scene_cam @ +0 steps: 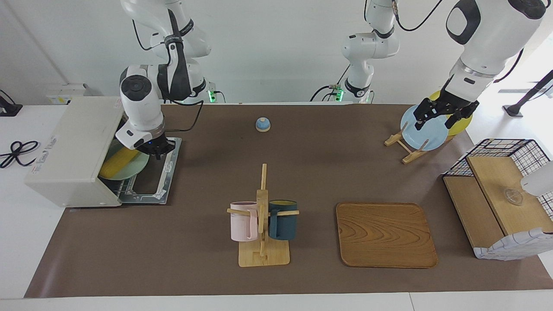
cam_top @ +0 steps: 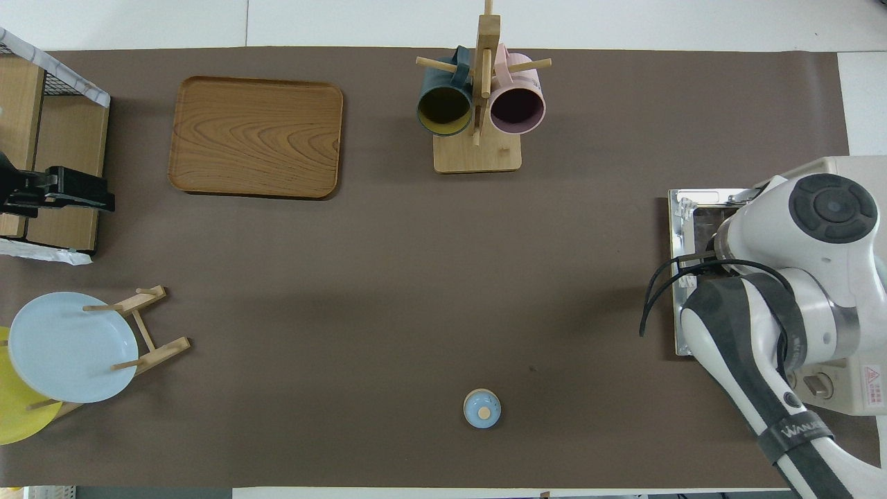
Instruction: Put corn in oven
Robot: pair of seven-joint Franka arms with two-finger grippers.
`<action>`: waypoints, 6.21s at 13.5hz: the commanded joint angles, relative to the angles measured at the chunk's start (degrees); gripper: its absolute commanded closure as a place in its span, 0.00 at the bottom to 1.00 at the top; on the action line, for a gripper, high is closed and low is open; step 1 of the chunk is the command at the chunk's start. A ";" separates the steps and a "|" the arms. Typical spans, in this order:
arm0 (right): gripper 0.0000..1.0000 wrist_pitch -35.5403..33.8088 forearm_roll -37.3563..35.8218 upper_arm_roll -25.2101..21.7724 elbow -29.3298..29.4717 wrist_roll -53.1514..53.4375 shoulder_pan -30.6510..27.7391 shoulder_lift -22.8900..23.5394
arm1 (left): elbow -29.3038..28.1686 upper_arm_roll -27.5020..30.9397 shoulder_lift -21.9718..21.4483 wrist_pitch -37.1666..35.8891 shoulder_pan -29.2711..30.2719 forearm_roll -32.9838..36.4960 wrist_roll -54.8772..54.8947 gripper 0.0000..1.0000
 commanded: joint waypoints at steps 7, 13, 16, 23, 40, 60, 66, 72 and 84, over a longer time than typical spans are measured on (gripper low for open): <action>1.00 4.98 6.49 0.18 -8.86 6.05 2.56 -0.89 | -1.07 -0.42 -1.10 0.39 0.71 0.87 0.31 0.00; 1.00 8.67 6.49 0.00 -13.79 7.31 4.60 -2.74 | -1.07 -0.42 -1.10 0.39 0.71 0.87 0.31 0.00; 1.00 11.05 6.49 -0.08 -15.73 6.26 3.02 -3.27 | -1.07 -0.42 -1.10 0.39 0.71 0.87 0.31 0.00; 1.00 10.00 4.92 -0.26 -16.70 5.82 1.80 -3.88 | -1.07 -0.42 -1.10 0.39 0.71 0.87 0.31 0.00; 1.00 -11.98 -6.78 -0.52 4.57 -20.00 -9.10 -3.70 | -1.07 -0.34 -1.10 0.39 0.71 0.87 0.31 0.00; 0.00 -37.90 7.55 0.62 31.72 -19.43 -7.26 -1.95 | -1.07 -0.34 -1.10 0.39 0.71 0.87 0.31 0.00; 0.00 -40.28 10.71 0.62 34.71 -16.42 -7.26 -0.28 | -1.07 -0.42 -1.10 0.39 0.71 0.87 0.31 0.00; 0.00 -40.37 10.53 -2.19 37.35 -13.35 -2.79 0.60 | -1.07 -0.34 -1.10 0.39 0.71 0.87 0.31 0.00; 0.00 -39.58 10.09 -4.92 37.61 -11.41 -0.32 0.86 | -1.07 -0.42 -1.10 0.39 0.71 0.87 0.31 0.00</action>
